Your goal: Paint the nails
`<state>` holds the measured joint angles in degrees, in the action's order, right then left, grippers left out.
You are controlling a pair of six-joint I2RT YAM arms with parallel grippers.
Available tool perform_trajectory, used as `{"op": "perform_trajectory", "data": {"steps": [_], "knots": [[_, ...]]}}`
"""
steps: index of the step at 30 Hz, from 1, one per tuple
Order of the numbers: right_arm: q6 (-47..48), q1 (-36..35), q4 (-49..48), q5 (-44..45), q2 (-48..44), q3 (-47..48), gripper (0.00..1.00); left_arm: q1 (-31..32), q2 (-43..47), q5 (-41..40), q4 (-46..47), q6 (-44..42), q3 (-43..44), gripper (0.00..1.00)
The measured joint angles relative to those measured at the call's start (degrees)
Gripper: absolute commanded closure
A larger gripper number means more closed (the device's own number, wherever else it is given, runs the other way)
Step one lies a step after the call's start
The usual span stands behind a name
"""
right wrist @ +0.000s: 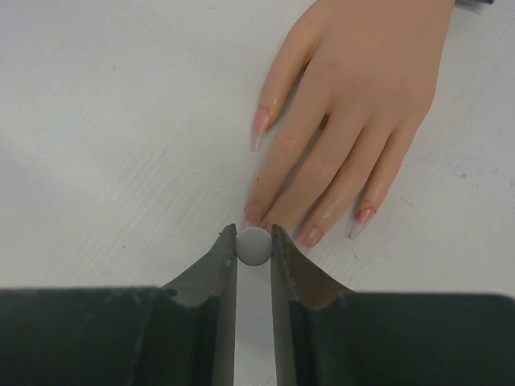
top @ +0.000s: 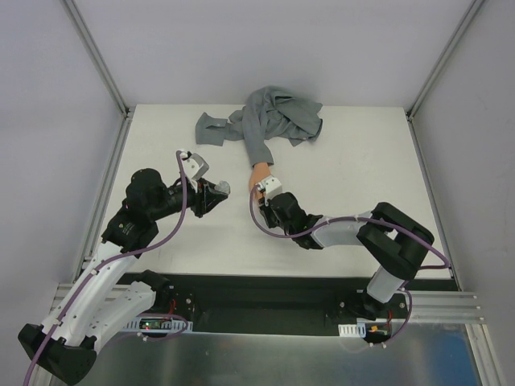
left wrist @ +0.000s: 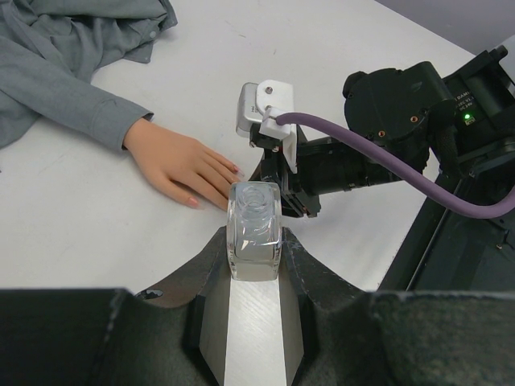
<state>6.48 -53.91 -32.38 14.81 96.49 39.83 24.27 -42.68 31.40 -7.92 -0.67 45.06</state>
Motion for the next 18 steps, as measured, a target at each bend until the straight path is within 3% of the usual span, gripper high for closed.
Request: {"op": "perform_trajectory", "data": {"steps": [18], "knots": [[0.22, 0.66, 0.0, 1.29, 0.0, 0.59, 1.0, 0.0, -0.02, 0.02, 0.0, 0.0, 0.0, 1.0]]}}
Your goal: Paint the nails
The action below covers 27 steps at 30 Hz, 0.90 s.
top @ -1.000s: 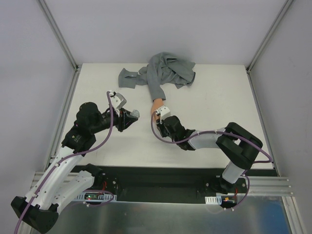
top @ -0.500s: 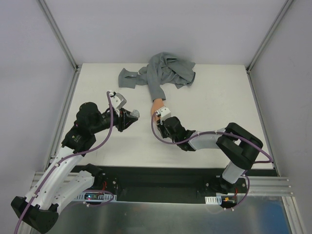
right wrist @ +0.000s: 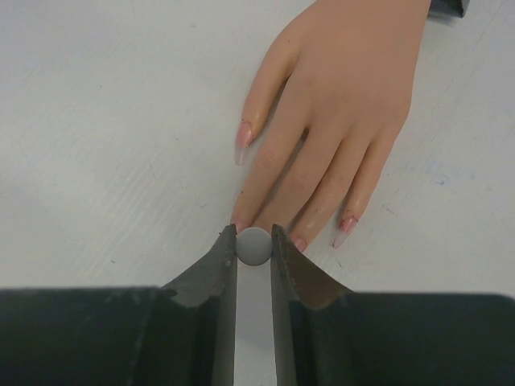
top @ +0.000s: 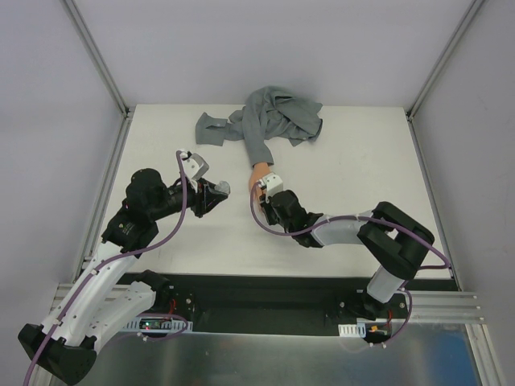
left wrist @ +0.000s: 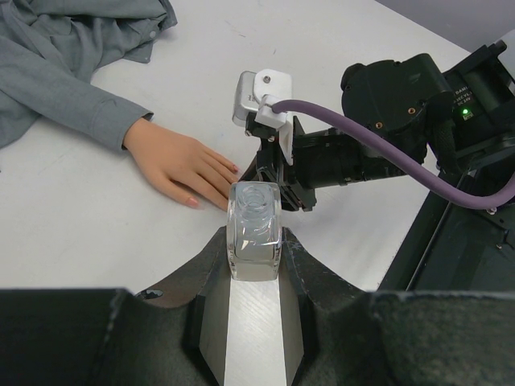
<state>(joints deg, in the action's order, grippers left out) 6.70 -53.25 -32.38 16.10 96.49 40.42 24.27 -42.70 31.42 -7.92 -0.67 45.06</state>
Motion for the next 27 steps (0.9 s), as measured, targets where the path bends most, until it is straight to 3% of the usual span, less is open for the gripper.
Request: {"op": "perform_trajectory", "data": {"steps": [27], "knots": [[0.2, -0.94, 0.02, 0.13, -0.22, 0.5, 1.0, 0.0, -0.04, 0.02, 0.0, 0.0, 0.0, 1.0]]}}
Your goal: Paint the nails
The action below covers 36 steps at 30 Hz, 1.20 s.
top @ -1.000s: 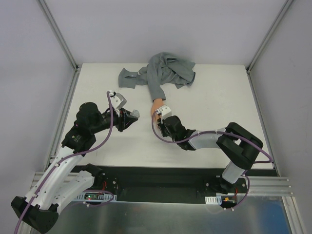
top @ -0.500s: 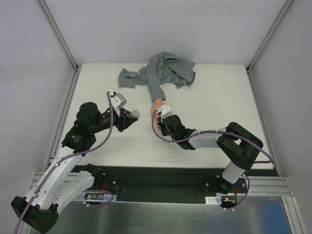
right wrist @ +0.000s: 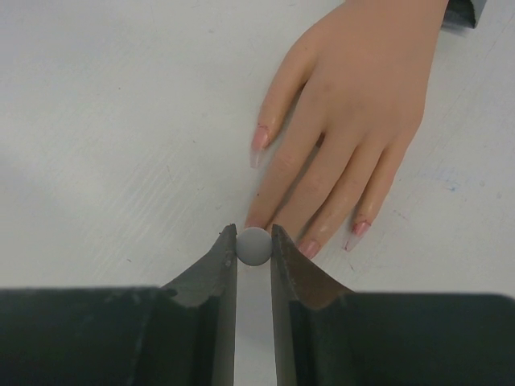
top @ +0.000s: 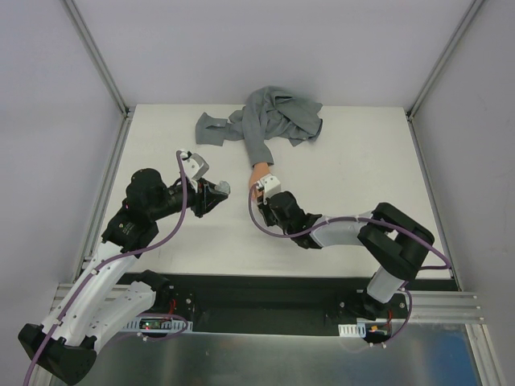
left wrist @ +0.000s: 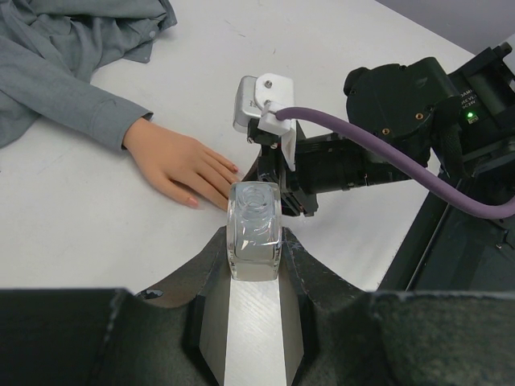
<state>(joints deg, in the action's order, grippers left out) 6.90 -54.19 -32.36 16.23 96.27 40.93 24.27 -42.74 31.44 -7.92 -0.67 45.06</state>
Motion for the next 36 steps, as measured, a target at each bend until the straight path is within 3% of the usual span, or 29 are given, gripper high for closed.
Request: {"op": "perform_trajectory", "data": {"steps": [36], "knots": [[0.0, 0.46, 1.75, 2.45, -0.57, 0.63, 0.99, 0.0, 0.39, 0.02, 0.0, 0.0, 0.0, 1.0]]}}
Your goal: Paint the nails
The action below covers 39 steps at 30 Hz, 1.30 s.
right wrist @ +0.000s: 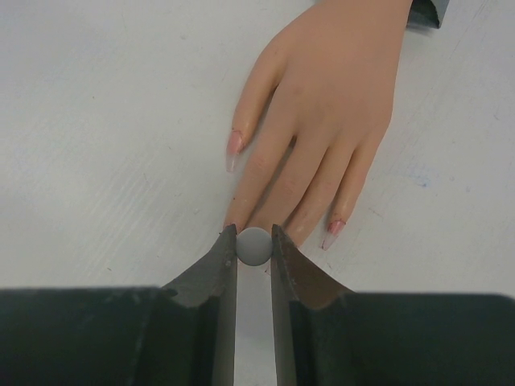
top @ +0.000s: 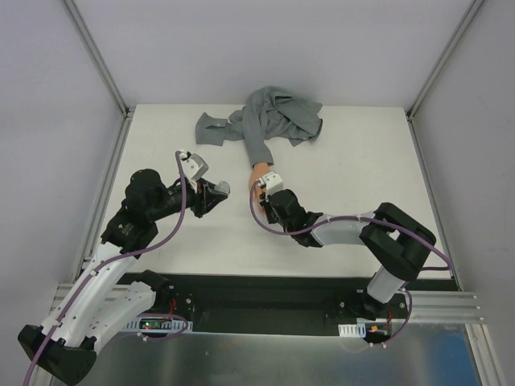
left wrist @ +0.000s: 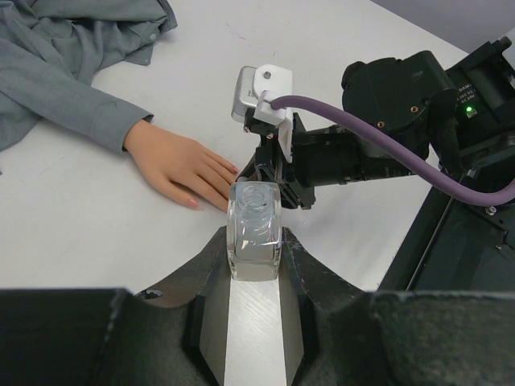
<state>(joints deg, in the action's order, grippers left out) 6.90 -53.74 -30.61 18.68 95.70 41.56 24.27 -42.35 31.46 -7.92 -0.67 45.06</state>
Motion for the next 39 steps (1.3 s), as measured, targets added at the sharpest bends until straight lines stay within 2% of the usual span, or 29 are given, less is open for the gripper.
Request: {"op": "perform_trajectory", "data": {"steps": [39], "knots": [[-0.33, 0.68, -0.39, -2.01, 0.37, 0.94, 1.0, -0.02, -0.02, 0.02, 0.0, 0.0, 0.0, 1.0]]}}
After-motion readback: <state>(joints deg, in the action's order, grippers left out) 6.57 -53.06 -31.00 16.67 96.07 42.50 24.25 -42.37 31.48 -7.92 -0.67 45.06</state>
